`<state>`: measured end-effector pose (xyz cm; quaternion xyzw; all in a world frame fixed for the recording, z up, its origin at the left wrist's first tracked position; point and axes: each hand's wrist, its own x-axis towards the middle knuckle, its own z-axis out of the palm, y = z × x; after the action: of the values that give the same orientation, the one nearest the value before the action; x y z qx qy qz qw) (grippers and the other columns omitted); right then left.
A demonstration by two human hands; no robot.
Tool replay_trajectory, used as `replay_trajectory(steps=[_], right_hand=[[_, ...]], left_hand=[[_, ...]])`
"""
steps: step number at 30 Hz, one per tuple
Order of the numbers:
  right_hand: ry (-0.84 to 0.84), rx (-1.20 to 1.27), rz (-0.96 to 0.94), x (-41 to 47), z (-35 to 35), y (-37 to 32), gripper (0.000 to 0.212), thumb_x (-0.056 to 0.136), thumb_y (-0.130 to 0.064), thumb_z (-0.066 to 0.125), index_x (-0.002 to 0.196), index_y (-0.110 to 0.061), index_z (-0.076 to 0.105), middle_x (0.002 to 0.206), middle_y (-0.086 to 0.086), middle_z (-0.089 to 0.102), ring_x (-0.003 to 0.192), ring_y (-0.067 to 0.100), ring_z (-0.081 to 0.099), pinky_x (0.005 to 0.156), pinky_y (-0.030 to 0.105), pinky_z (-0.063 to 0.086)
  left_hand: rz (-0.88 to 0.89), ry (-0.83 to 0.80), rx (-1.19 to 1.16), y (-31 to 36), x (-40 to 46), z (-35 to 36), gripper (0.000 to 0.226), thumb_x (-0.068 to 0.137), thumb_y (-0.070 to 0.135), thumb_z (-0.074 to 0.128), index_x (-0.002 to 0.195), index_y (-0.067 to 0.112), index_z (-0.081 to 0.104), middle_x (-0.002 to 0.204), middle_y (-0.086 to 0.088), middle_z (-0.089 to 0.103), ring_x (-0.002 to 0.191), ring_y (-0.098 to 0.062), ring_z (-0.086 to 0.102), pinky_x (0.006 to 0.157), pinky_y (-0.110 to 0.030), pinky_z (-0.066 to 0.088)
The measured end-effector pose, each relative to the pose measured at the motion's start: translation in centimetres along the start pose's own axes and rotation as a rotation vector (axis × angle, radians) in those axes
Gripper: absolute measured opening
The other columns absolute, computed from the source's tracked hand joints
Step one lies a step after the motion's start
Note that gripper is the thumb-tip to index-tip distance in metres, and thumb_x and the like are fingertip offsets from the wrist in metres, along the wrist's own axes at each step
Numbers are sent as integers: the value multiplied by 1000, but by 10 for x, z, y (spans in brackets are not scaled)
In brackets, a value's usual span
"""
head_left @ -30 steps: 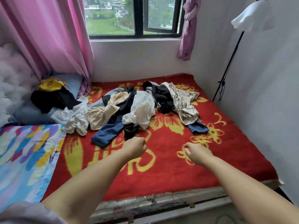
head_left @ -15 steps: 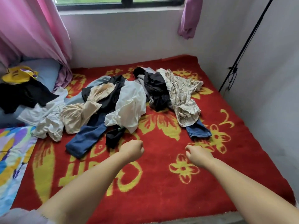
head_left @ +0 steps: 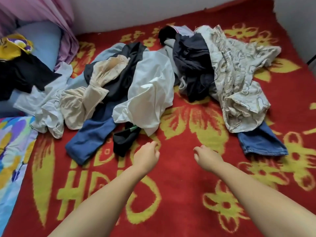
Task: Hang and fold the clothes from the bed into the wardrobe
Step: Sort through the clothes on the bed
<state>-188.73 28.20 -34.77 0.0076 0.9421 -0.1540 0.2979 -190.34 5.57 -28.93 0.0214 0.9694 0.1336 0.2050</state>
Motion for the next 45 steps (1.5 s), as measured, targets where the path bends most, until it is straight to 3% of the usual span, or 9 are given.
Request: replay_trajectory(steps=[8, 11, 15, 18, 22, 25, 28, 41, 45], right_hand=[[348, -120, -38, 54, 108, 15, 50, 95, -30, 43, 144, -17, 41, 148, 10, 36, 140, 26, 31, 114, 47, 17], [548, -108, -107, 56, 126, 26, 56, 87, -31, 35, 138, -14, 50, 144, 10, 44, 136, 24, 35, 115, 46, 14], [606, -124, -136, 61, 132, 28, 57, 84, -31, 35, 136, -15, 52, 143, 9, 44, 134, 23, 33, 115, 45, 12], [598, -126, -129, 60, 128, 26, 58, 84, -32, 34, 136, -14, 53, 142, 10, 48, 134, 21, 31, 113, 46, 13], [460, -119, -98, 54, 114, 20, 58, 88, -34, 30, 140, -16, 49, 147, 8, 42, 140, 23, 33, 116, 44, 9], [165, -133, -49, 49, 87, 20, 57, 98, -34, 35, 152, -26, 20, 160, -2, 13, 148, 15, 7, 119, 40, 0], [-81, 30, 30, 39, 42, 5, 65, 95, -27, 47, 152, -23, 17, 157, 4, 19, 144, 21, 21, 117, 40, 20], [131, 153, -203, -115, -180, -115, 82, 83, -15, 63, 152, -17, 18, 118, 5, 56, 83, 12, 54, 65, 11, 37], [127, 93, -278, -154, -198, -130, 101, 80, -42, 67, 153, -32, -2, 145, 6, 29, 125, 24, 43, 103, 32, 39]], left_hand=[[-131, 453, 48, -39, 126, -3, 83, 90, 29, 56, 153, 17, 3, 157, -15, 5, 144, -32, 11, 115, -47, 16], [-165, 574, -39, -44, 169, -18, 91, 88, 36, 60, 153, 17, 0, 157, -12, 12, 145, -28, 14, 114, -47, 16], [-127, 432, -359, -49, 202, -18, 31, 94, 17, 45, 122, 7, 48, 102, -10, 55, 106, -34, 54, 77, -25, 32], [56, 278, -199, -39, 173, 4, 9, 92, 10, 42, 87, 9, 49, 87, -19, 60, 86, -37, 57, 67, -35, 37], [247, 31, -99, -21, 99, 30, 18, 92, 24, 47, 82, 9, 47, 78, -16, 62, 77, -39, 57, 62, -40, 39], [199, 69, -289, -16, 61, 14, 22, 93, 24, 48, 78, 8, 51, 68, -9, 58, 69, -29, 56, 64, -36, 43], [154, 171, -440, -6, 36, -29, 35, 93, 18, 51, 61, 23, 37, 54, 8, 40, 52, -6, 42, 50, -16, 31], [127, -50, -1140, 67, -116, -286, 20, 95, 21, 55, 94, 2, 63, 77, -10, 64, 67, -21, 62, 65, -31, 48], [160, -191, -1470, 83, -158, -351, 17, 95, 21, 53, 95, 7, 63, 73, -9, 66, 62, -18, 65, 60, -26, 54]])
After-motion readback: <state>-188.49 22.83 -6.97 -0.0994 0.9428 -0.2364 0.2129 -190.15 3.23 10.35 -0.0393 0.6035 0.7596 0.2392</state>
